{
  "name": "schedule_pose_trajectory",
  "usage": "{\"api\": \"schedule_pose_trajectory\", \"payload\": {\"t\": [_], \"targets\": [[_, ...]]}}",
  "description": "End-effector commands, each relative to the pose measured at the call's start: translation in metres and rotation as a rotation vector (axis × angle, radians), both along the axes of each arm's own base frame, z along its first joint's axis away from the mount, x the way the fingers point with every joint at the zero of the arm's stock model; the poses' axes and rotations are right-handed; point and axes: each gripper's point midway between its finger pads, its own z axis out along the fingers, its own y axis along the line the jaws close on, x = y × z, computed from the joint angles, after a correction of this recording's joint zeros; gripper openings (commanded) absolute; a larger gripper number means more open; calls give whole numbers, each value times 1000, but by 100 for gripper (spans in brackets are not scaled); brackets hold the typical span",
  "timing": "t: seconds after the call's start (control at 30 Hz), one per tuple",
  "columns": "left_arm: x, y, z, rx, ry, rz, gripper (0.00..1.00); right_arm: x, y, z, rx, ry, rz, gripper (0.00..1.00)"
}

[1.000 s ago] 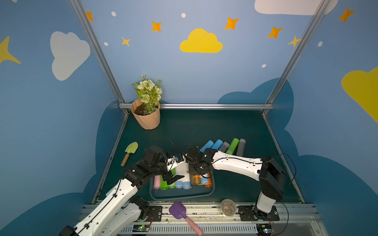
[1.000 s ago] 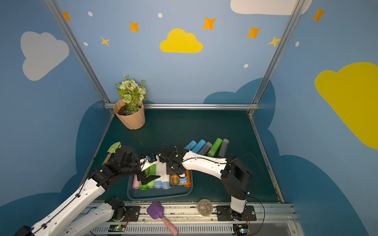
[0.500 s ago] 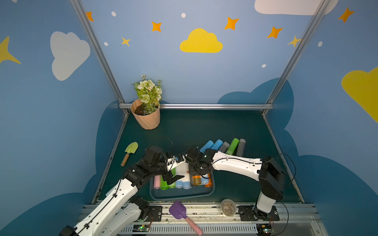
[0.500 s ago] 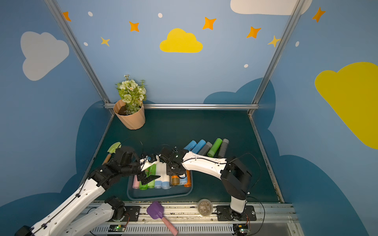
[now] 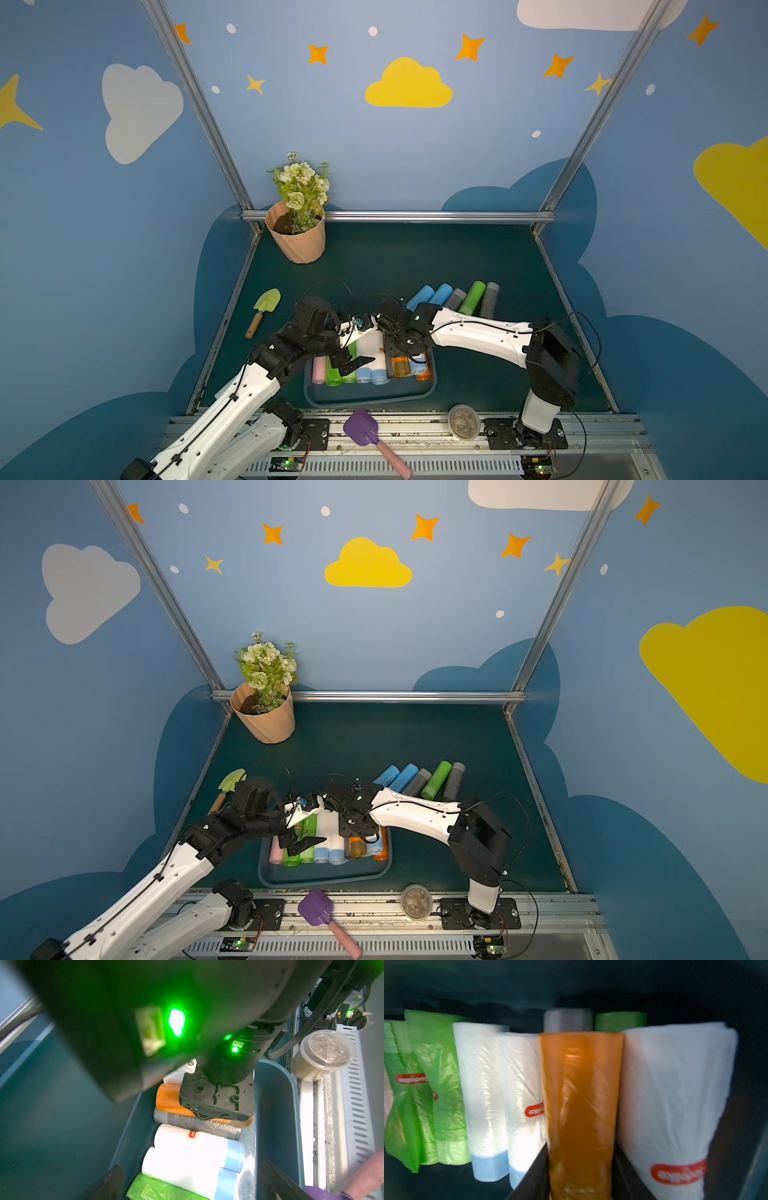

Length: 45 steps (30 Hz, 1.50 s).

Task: Put the roll of trash bags into the storage box
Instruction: Place the roll of trash bags in the storage box.

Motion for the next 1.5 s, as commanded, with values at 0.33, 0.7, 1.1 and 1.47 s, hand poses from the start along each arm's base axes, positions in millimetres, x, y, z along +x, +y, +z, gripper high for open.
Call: {"api": "schedule_pose_trajectory", "payload": {"t": [0.33,0.7,1.1,1.47], "targets": [[-3,-3,7,-13,3,-21,100,-2,-17,5,-62,-18,-11,43],[-3,-3,7,-15,4,-24,100,0,-16,11,-61,-34,-5,46],[-3,-3,7,-17,8,-25,100,2,-17,25,-62,-66,4,48],[-4,-4,7,-19,13,-31,100,5,-13,37,-53,-89,18,48]]}}
